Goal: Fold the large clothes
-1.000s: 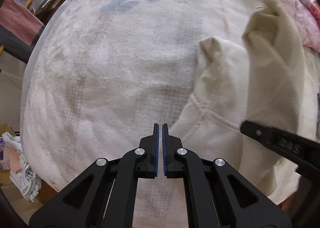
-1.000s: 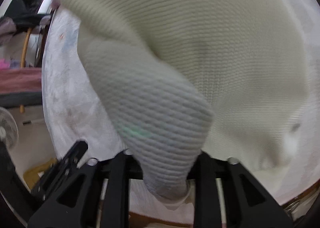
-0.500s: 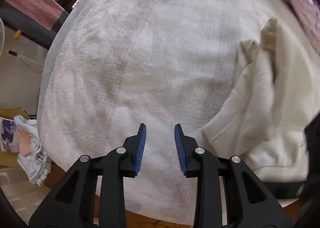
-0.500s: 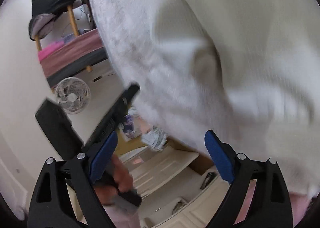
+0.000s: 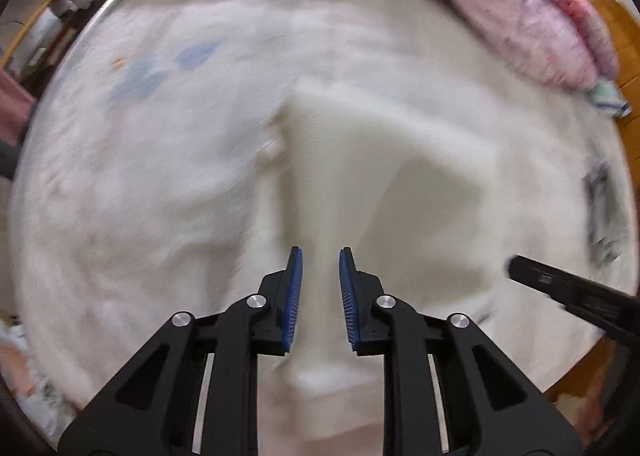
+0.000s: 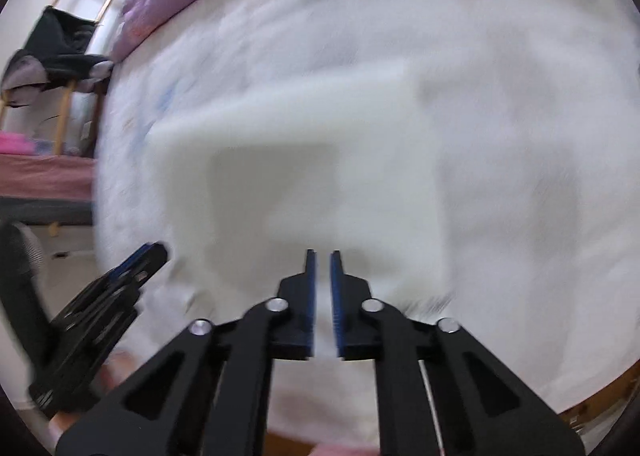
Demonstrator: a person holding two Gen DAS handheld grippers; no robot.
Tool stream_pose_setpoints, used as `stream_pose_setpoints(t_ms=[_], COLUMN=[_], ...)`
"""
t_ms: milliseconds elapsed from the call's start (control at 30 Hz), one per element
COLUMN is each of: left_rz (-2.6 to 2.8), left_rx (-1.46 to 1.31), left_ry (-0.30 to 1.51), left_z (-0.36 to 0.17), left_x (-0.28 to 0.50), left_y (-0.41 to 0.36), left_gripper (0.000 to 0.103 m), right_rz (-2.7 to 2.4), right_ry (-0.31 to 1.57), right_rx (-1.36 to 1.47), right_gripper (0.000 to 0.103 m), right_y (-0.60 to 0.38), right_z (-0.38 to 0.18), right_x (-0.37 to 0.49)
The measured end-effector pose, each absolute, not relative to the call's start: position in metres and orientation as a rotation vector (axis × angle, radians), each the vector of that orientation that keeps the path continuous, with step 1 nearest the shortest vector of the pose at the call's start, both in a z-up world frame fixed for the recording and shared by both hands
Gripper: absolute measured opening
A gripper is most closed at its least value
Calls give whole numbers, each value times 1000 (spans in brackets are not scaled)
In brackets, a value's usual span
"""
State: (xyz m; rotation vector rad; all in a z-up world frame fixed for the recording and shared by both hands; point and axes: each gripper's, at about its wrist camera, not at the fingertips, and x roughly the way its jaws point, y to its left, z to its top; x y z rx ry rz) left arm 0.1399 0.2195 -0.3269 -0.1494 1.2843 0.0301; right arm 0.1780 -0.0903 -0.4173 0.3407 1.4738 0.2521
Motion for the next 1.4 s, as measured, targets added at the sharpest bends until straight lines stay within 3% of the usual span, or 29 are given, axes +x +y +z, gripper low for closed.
stream_pose_setpoints(t_ms=[233, 300, 433, 633, 733, 867, 1000, 1200, 1400], left_rz=[78, 147, 240, 188, 229, 251, 222, 183, 127], left_rx=[-201, -302, -487, -194, -154, -133, 94, 46, -22], left_ry=[1301, 1353, 1404, 1462, 1419, 1395, 1364, 1298, 1469], left_z=[-351, -376, -443, -417, -403, -437, -445, -380, -425], left_x=[221, 232, 237, 256, 263, 281, 298, 256, 145], left_y=[210, 225, 254, 227, 233, 233, 217, 228, 232], left_gripper=[7, 2, 3, 3, 3, 2, 2, 3, 2], right_rz=[272, 281, 278, 256, 200, 206, 241, 325, 307], right_ry=[1459, 1484, 1615, 1673, 1579, 1588, 1563, 1536, 1698], right_rx=[400, 412, 443, 439, 358, 350, 314, 335, 334], right_gripper=[6, 4, 0, 0, 0, 0, 0, 6, 0], right_y=[-87, -82, -69, -73, -83, -81, -80, -96, -82], right_z=[-443, -466, -528, -512, -481, -519, -512, -468, -509], right_x=[240, 249, 261, 270, 275, 285, 286, 227, 120])
